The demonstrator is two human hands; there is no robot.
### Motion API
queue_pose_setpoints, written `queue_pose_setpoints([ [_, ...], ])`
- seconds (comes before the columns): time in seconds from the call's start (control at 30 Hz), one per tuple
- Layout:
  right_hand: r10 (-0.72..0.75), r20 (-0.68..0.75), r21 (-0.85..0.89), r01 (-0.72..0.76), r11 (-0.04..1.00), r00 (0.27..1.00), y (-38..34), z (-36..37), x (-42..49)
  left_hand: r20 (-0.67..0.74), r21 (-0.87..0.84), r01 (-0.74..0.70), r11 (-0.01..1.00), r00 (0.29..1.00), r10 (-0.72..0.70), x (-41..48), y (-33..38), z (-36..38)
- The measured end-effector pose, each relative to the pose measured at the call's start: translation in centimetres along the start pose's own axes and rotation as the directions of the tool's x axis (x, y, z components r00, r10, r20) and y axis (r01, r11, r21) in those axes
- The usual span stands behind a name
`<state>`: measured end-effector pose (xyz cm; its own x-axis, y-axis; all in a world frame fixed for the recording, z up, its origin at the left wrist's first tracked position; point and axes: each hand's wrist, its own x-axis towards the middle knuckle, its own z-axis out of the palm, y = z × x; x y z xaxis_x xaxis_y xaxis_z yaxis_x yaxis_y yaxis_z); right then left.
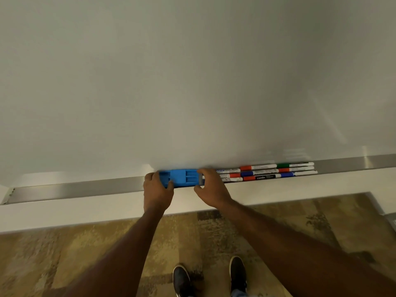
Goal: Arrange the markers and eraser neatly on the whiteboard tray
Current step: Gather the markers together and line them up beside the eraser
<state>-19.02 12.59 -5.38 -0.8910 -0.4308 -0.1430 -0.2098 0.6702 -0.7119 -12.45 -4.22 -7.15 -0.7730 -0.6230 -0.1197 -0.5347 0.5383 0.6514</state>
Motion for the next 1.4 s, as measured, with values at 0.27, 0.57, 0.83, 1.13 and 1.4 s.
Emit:
queue_pose_setpoints([
  [0.27,-0.063,-0.16,-0.207,0.029,0.978,0.985,6.7,-5.6,-0.9,0.106,0.112,-0.436,0.893,0.899,0.426,-2.1,3.6,3.1],
  [0.57,0.088,-0.081,-0.487,-0.116,0.866,0.993,13.8,-8.7,-1.4,0.486,0.316,-0.635,0.705,0.747,0.455,-4.3,8.3,8.9],
  [0.83,0.104,0.079,-0.586,-0.038,0.809,0.991,15.3,-8.1,-1.9,0.524,0.445,-0.558,0.701,0.797,0.302,-5.8,9.0,11.1],
  [1.13,0.08,0.102,-0.581,-0.006,0.814,0.992,15.5,-7.6,-1.7,0.528,0.47,-0.562,0.68,0.797,0.294,-5.9,8.7,12.0],
  [1.4,0.017,0.098,-0.587,0.044,0.808,0.995,16.1,-8.0,-1.7,0.527,0.477,-0.589,0.652,0.785,0.324,-5.8,9.1,11.9],
])
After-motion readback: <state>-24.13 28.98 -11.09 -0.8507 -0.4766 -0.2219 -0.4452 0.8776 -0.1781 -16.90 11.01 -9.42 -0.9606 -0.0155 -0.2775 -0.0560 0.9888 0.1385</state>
